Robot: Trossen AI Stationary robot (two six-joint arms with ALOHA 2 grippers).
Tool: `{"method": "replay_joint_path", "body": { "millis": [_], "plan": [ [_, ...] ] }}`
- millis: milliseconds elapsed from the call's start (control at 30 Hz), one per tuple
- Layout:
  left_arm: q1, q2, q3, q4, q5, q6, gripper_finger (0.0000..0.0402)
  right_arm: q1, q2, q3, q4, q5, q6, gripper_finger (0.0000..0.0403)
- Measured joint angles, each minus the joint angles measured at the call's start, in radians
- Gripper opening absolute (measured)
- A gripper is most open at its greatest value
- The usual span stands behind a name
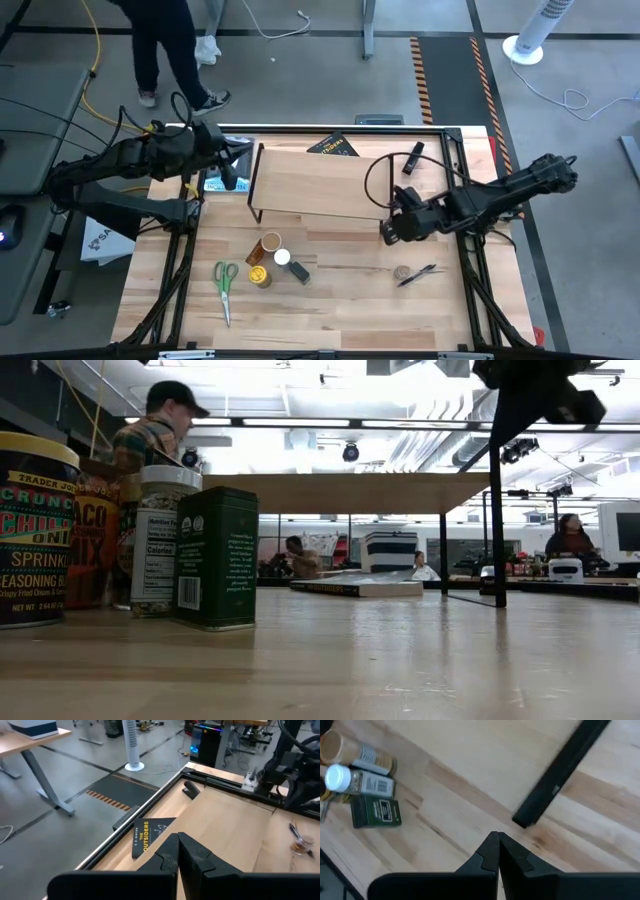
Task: Shelf spices
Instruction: Adjust the shelf, then put the black seasoning can on the shelf
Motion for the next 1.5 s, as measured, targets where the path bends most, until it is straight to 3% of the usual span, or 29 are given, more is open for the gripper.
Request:
{"method": "replay_joint_path", "body": {
  "millis": [300,433,600,700,800,900,1067,1267,1500],
  "plan": [
    [-0.005,0.0,0.0,-0.006,-0.005,-0.022,0.0,-0.065,-0.002,-0.002,-0.046,0.0,-0.122,0.0],
    [-0.022,0.0,0.0,-0.01,0.002,-0.026,0.0,-0.077,-0.013,-0.001,0.014,-0.031,-0.163,0.0],
    [-0.091,-0.002,0.0,-0.033,0.127,-0.102,0.0,0.021,-0.025,0.027,0.127,-0.091,-0.238,0.0],
    [-0.19,0.01,0.0,-0.09,0.152,-0.156,0.0,0.101,-0.022,0.033,0.13,-0.093,-0.192,0.0],
    [-0.324,0.034,-0.001,-0.196,0.136,-0.224,0.0,0.176,-0.017,0.033,0.095,-0.074,-0.062,0.0],
    [-0.449,0.052,-0.001,-0.27,0.085,-0.301,0.0,0.241,-0.013,0.033,0.058,0.01,0.079,0.0],
    [-0.585,0.058,-0.001,-0.23,-0.021,-0.311,0.0,0.275,-0.013,0.033,-0.003,0.122,0.231,0.0],
    [-0.615,0.063,-0.001,-0.154,-0.038,-0.306,0.0,0.251,-0.013,0.033,-0.016,0.127,0.209,0.0],
    [-0.611,0.104,-0.001,-0.155,-0.033,-0.416,0.0,0.232,-0.013,0.033,-0.013,0.133,0.047,0.0]
  ]
}}
